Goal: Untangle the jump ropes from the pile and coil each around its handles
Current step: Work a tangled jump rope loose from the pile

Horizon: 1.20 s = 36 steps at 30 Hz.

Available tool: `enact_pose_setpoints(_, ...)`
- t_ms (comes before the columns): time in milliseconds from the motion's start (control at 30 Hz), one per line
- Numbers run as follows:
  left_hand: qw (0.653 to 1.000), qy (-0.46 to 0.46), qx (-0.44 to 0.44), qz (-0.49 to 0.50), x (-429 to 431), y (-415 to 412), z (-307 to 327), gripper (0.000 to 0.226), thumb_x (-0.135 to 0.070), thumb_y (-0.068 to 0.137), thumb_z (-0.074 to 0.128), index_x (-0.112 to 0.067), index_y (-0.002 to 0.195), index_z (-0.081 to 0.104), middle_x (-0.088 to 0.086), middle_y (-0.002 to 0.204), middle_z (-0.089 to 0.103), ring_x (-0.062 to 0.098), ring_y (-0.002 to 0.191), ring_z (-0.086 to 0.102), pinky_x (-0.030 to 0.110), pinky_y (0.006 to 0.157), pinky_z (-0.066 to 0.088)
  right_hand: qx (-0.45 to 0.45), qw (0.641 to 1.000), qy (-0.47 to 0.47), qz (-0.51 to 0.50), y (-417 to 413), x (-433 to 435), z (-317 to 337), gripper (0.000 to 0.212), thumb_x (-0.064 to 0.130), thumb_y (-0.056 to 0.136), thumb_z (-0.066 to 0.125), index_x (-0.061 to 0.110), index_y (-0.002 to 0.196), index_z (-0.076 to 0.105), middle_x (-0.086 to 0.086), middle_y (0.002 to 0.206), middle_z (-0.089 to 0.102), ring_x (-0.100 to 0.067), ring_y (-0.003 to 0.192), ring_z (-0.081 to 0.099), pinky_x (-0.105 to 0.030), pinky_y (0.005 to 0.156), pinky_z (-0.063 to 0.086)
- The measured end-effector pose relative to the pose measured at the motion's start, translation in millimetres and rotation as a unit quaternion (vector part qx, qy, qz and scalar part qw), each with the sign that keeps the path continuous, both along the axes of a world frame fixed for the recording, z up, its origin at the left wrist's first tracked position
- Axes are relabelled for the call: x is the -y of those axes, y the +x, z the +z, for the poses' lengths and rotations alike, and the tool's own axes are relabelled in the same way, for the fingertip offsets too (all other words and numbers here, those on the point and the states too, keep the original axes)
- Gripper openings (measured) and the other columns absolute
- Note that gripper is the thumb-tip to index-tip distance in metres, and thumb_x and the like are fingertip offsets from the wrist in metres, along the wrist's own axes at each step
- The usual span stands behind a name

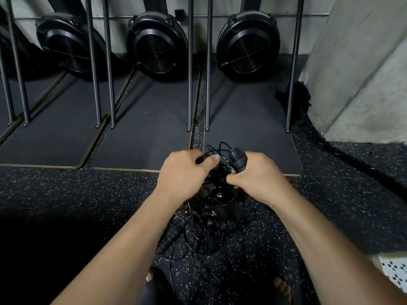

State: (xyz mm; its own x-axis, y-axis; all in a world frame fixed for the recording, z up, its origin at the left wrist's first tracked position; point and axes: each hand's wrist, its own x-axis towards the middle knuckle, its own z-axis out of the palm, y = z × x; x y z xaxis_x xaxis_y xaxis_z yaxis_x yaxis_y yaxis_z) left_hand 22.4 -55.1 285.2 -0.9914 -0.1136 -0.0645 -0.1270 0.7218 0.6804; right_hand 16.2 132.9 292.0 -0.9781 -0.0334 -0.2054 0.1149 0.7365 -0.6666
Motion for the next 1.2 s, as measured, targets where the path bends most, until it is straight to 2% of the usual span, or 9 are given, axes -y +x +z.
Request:
enact_pose_setpoints(100,1.000,0.006,-0.011,0.020,7,-3,4,0.055,-0.065,0.095,0.062,-0.015,0.071,0.065,0.003,0.060,0.061,0.029,0.066,0.062,0.035,0.058,0.043,-0.002,1.000,0.006,0.003,-1,-3,-4,0.016,0.029,0.083,0.076,0.017,0.087,0.064,0.004,0.075,0.072,-0.017,0.071,0.065,-0.030,0.058,0.044)
enact_pose_setpoints(267,0.999,0.049,-0.010,0.021,17,-6,12,0.055,-0.063,0.096,0.064,-0.012,0.077,0.068,0.006,0.065,0.064,0.019,0.060,0.055,0.032,0.058,0.040,0.013,0.990,-0.117,-0.077,-2,-6,-14,0.014,0.025,0.083,0.073,0.014,0.084,0.065,0.005,0.068,0.063,-0.017,0.062,0.054,-0.033,0.060,0.040)
enact_pose_setpoints(433,0.992,0.110,0.011,0.064,21,-6,7,0.060,-0.070,0.086,0.065,-0.012,0.081,0.073,0.011,0.082,0.076,0.031,0.079,0.070,0.044,0.075,0.056,0.072,0.973,-0.192,-0.104,-8,-6,-9,0.014,0.015,0.088,0.072,0.003,0.090,0.065,-0.005,0.064,0.057,-0.020,0.057,0.048,-0.032,0.053,0.039)
enact_pose_setpoints(567,0.984,0.135,0.031,0.108,17,-6,6,0.064,-0.072,0.075,0.064,-0.010,0.086,0.077,0.008,0.081,0.079,0.030,0.085,0.075,0.050,0.087,0.060,0.041,0.986,-0.133,-0.093,-5,-5,-12,0.009,0.017,0.089,0.072,0.009,0.087,0.067,0.003,0.061,0.064,-0.015,0.052,0.055,-0.029,0.054,0.043)
enact_pose_setpoints(667,0.981,0.124,0.034,0.146,15,-7,6,0.062,-0.070,0.076,0.062,-0.009,0.077,0.074,0.005,0.072,0.076,0.030,0.071,0.069,0.039,0.071,0.056,-0.016,0.997,-0.051,-0.062,-4,-3,-10,0.016,0.021,0.091,0.070,0.013,0.084,0.059,0.002,0.073,0.064,-0.003,0.058,0.063,-0.021,0.048,0.043)
enact_pose_setpoints(800,0.974,0.117,0.028,0.192,22,-10,9,0.059,-0.065,0.089,0.064,-0.015,0.058,0.056,-0.004,0.052,0.053,0.023,0.053,0.047,0.032,0.056,0.036,-0.052,0.997,0.000,-0.062,-8,-12,-7,0.016,0.026,0.090,0.070,0.013,0.086,0.063,-0.001,0.079,0.070,-0.020,0.077,0.066,-0.027,0.064,0.048)
enact_pose_setpoints(900,0.961,0.191,0.064,0.192,38,-14,8,0.057,-0.067,0.089,0.067,-0.013,0.072,0.067,-0.002,0.064,0.058,0.020,0.059,0.049,0.033,0.064,0.039,-0.035,0.996,-0.034,-0.071,-6,-18,-5,0.018,0.024,0.090,0.071,0.014,0.080,0.061,0.008,0.065,0.063,-0.001,0.058,0.056,-0.023,0.053,0.040)
enact_pose_setpoints(1033,0.950,0.263,0.075,0.148,48,-16,6,0.052,-0.062,0.092,0.070,-0.011,0.084,0.075,-0.005,0.066,0.065,0.013,0.062,0.055,0.032,0.069,0.043,-0.006,0.991,-0.101,-0.086,-8,-16,-5,0.012,0.020,0.089,0.071,0.014,0.082,0.064,0.016,0.051,0.061,0.002,0.046,0.051,-0.029,0.056,0.035)
enact_pose_setpoints(1200,0.918,0.311,-0.002,0.247,65,-21,8,0.033,-0.046,0.100,0.064,-0.015,0.105,0.074,-0.003,0.077,0.071,0.013,0.070,0.063,0.031,0.065,0.043,0.007,0.980,-0.173,-0.096,-7,-16,-3,0.010,0.019,0.090,0.071,0.011,0.090,0.065,0.009,0.063,0.073,-0.010,0.052,0.052,-0.035,0.064,0.042)
